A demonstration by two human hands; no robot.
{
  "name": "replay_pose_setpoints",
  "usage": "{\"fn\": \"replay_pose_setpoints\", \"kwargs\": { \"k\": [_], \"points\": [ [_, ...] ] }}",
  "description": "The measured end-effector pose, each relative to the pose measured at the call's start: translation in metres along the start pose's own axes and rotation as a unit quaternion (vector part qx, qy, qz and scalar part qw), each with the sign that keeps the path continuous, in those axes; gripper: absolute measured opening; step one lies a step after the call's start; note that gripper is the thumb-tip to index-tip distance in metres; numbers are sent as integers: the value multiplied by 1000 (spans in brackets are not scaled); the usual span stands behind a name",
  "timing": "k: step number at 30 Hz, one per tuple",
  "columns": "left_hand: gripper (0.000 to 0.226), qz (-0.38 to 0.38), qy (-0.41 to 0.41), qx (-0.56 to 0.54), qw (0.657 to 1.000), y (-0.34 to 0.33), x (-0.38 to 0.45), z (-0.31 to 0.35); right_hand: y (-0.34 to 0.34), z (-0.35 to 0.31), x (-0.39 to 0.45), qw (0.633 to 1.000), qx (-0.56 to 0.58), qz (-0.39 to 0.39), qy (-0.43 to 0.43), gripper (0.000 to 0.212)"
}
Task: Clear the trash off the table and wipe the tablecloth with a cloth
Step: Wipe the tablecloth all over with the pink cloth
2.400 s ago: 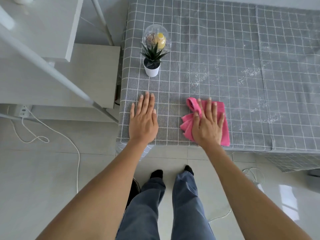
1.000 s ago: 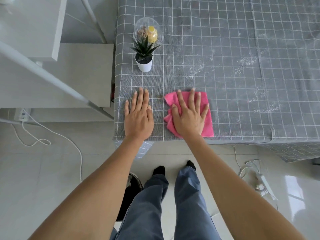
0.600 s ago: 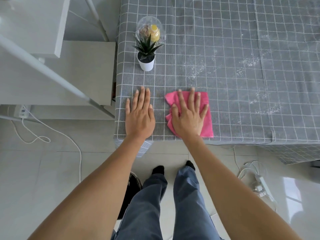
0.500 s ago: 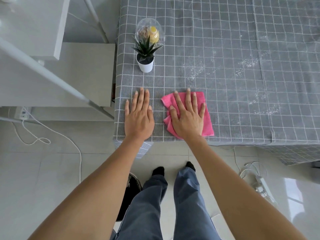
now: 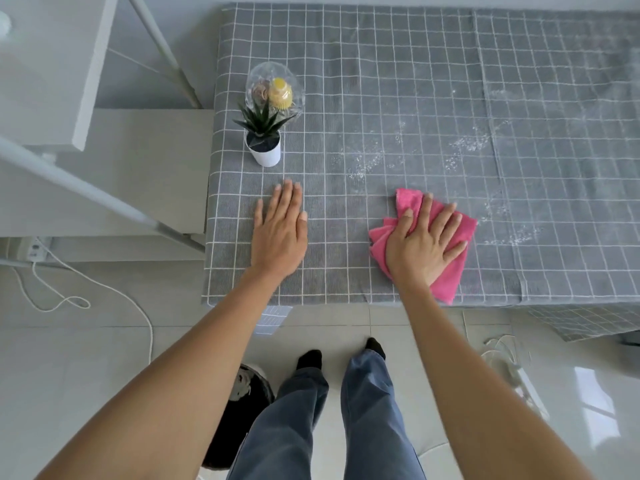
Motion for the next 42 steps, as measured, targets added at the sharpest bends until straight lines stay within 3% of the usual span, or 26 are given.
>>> {"fn": "replay_pose_setpoints", "kwargs": {
  "k": [3, 7, 9, 11, 15, 17, 19, 23, 26, 29, 32, 35, 42],
  "points": [
    [52, -16, -28, 0, 999, -2, 27, 15, -11, -24, -10, 999, -6, -16, 37, 56],
    [53, -5, -30, 0, 1000, 0, 56, 14, -18, -43, -10, 961, -52, -78, 260, 53],
    [53, 1, -41, 9, 999, 1, 59, 8, -15, -39, 3, 937, -69, -85, 331, 51],
    [53, 6, -45, 18, 999, -1, 55, 3, -9, -32, 29, 941, -96, -76, 316, 51],
    [57, 25, -33, 31, 999, -2, 54, 2, 1, -33, 90, 988, -54, -41, 139, 53],
    [58, 30, -24, 23, 999, -2, 54, 3, 0, -42, 102, 995, -18, -26, 98, 53],
    [59, 31, -22, 22, 999, -3, 54, 3, -6, -53, 96, 993, -32, -22, 108, 55],
    [59, 34, -22, 23, 999, -1, 53, 5, -24, -81, 56, 968, -60, -59, 237, 55],
    [60, 34, -24, 26, 999, 1, 52, 5, -26, -84, 54, 953, -74, -79, 284, 53],
    [60, 35, -24, 25, 999, 2, 52, 4, -15, -64, 81, 964, -102, -62, 236, 53],
    [59, 40, -23, 20, 999, 2, 52, 5, -7, -52, 99, 991, -59, -34, 117, 52],
    [58, 45, -21, 21, 999, 1, 52, 4, -11, -64, 91, 997, -29, -18, 71, 54],
    [59, 52, -25, 42, 997, 0, 52, 4, -37, -118, 65, 974, -58, -61, 209, 57]
  ]
}}
Point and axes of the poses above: each hand's wrist, its own x-axis towards the middle knuckle, its own y-axis out of the back of the hand, z = x × y, the point moved 1 cm from there along x, towards the middle knuckle, and after that the axes turned 6 degrees about y, right-handed, at the moved point
